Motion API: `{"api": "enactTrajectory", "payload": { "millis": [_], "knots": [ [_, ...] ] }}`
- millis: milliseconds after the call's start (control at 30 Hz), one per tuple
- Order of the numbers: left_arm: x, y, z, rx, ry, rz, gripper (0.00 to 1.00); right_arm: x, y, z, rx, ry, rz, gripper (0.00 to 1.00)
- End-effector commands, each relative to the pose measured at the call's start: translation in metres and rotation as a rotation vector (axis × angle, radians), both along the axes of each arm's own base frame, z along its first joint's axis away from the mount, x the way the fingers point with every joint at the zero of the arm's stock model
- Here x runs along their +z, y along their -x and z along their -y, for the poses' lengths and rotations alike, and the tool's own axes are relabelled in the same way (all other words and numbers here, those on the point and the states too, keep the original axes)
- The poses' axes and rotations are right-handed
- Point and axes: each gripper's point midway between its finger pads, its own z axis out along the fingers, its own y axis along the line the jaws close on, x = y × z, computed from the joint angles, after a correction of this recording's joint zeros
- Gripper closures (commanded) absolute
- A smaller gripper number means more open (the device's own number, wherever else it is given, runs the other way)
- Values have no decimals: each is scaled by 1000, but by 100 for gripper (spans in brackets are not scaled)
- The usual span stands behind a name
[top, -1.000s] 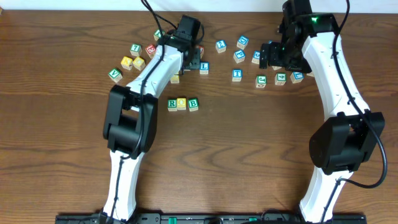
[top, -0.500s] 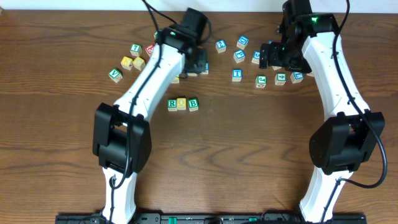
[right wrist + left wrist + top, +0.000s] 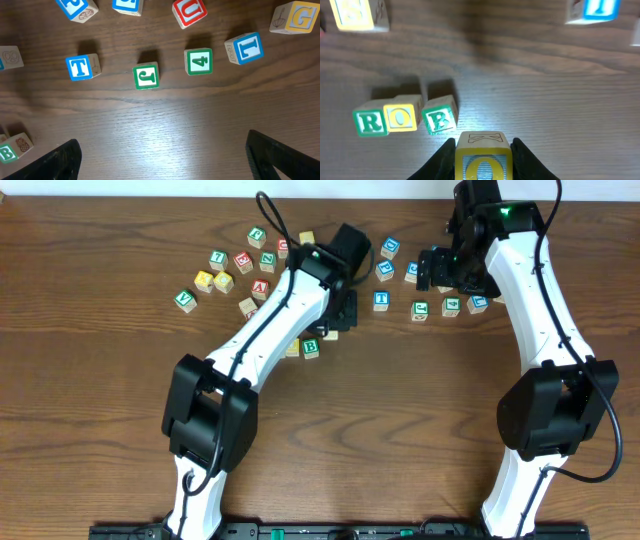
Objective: Spell out ROBOT
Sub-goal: 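Carry the O block to the right of the B block and lower it, then set the O block beside B and hold it in place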
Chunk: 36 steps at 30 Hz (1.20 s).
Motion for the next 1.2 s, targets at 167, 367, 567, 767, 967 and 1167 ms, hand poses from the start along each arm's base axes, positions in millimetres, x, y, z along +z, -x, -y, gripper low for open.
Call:
{"api": "enactTrajectory", "payload": {
  "millis": [167, 367, 567, 767, 967, 1167],
  "knots": [
    [-29, -1, -4, 96, -1, 21, 69, 7, 0, 0, 5, 14, 19, 1],
    [-43, 1, -5, 117, 3, 18, 69, 7, 0, 0, 5, 14, 20, 1],
    [-55, 0, -2, 113, 15, 36, 69, 7, 0, 1, 5, 14, 20, 1],
    [-66, 2, -7, 117, -2, 43, 69, 7, 0, 0, 5, 14, 19, 1],
    [-67, 1, -13, 124, -30, 57, 69, 7, 0, 0, 5, 14, 20, 1],
    [-67, -1, -18, 130, -61, 72, 69, 7, 0, 0, 5, 14, 19, 1]
  ]
}}
